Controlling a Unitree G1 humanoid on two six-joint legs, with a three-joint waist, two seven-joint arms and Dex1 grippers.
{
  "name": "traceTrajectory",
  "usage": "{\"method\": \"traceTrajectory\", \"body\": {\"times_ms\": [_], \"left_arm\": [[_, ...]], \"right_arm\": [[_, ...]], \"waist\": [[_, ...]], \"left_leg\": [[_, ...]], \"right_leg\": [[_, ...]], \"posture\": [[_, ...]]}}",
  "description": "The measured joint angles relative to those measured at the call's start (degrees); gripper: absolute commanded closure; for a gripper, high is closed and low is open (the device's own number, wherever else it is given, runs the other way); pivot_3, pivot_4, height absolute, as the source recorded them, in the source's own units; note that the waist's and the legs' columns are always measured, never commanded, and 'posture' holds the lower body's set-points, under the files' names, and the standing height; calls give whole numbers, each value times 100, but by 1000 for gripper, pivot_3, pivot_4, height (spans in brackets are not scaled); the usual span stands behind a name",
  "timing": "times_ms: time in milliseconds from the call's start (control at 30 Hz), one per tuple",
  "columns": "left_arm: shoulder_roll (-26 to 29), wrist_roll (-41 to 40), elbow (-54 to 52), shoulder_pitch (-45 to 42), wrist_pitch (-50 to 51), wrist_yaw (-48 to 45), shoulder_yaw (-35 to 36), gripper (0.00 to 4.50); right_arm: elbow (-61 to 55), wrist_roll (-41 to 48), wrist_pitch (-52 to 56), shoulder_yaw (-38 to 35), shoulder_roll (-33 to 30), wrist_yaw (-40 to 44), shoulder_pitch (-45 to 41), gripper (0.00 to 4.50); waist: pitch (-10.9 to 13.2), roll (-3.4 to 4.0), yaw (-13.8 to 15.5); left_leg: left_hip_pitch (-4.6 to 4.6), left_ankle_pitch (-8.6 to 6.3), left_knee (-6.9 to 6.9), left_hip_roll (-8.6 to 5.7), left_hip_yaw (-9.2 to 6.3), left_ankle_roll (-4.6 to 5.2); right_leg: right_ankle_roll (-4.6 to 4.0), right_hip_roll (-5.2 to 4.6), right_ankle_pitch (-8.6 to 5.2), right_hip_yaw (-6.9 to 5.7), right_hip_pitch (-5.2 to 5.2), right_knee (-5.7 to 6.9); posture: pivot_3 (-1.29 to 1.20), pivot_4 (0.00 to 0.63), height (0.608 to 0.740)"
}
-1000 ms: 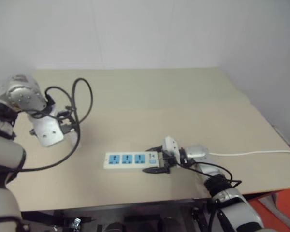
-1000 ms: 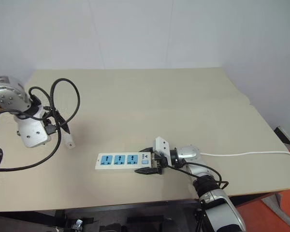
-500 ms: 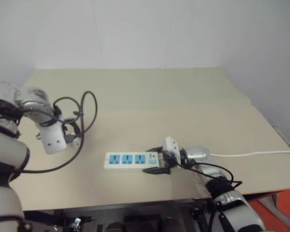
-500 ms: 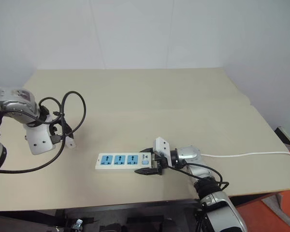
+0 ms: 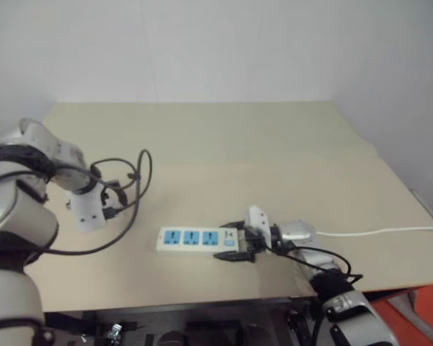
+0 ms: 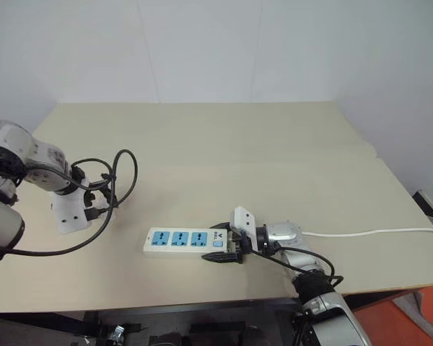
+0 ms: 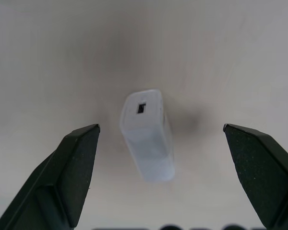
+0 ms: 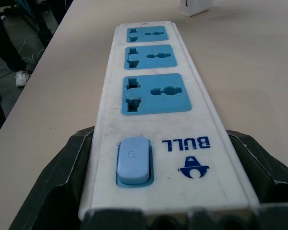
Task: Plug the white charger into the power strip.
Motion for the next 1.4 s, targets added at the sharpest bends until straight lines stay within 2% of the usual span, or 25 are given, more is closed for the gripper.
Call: {"method": "traceTrajectory", "body": {"times_ms": [167, 500, 733, 933, 1267, 1400], "left_arm": [[-131, -126, 374, -76, -8, -171, 27, 0], [-305, -1252, 749, 111, 282, -1902, 741, 0], [-376, -1730, 725, 296, 419, -2634, 1012, 0], [-388, -1913, 705, 406, 549, -2953, 1107, 0], [-390, -1935, 623, 467, 828, -2944, 1146, 0], [-436, -1943, 624, 467, 861, -2982, 1150, 859]], "right_arm": [[-36, 9, 18, 0, -35, -12, 8, 1067], [-190, 57, 189, 0, -85, -65, 75, 1067], [-319, 97, 265, 0, -121, -137, 156, 1067], [-463, 118, 370, 0, -144, -183, 238, 1067], [-610, 141, 486, 0, -199, -262, 280, 1067], [-668, 157, 516, 1, -217, -277, 314, 1067]], "waist": [[0, 0, 23], [0, -1, 41], [0, -1, 52], [-1, -1, 53], [-1, -1, 55], [-1, -1, 58]], "left_leg": [[0, 0, 0, -3, 1, 0], [-1, 0, 3, -5, 1, 0], [-2, 0, 5, -7, 0, 0], [-2, 0, 7, -8, -1, 1], [-3, 0, 8, -8, -3, 1], [-4, 0, 8, -9, -3, 1]], "right_leg": [[0, -2, 0, -1, 1, 0], [0, -5, 0, -4, 3, 0], [1, -6, 1, -4, 3, 0], [2, -6, 1, -4, 4, 0], [4, -7, 2, -5, 4, 0], [4, -7, 2, -5, 5, 0]], "posture": [[0, 150, 740], [0, 150, 740], [0, 150, 740], [0, 150, 740], [0, 150, 740], [0, 150, 740]]}}
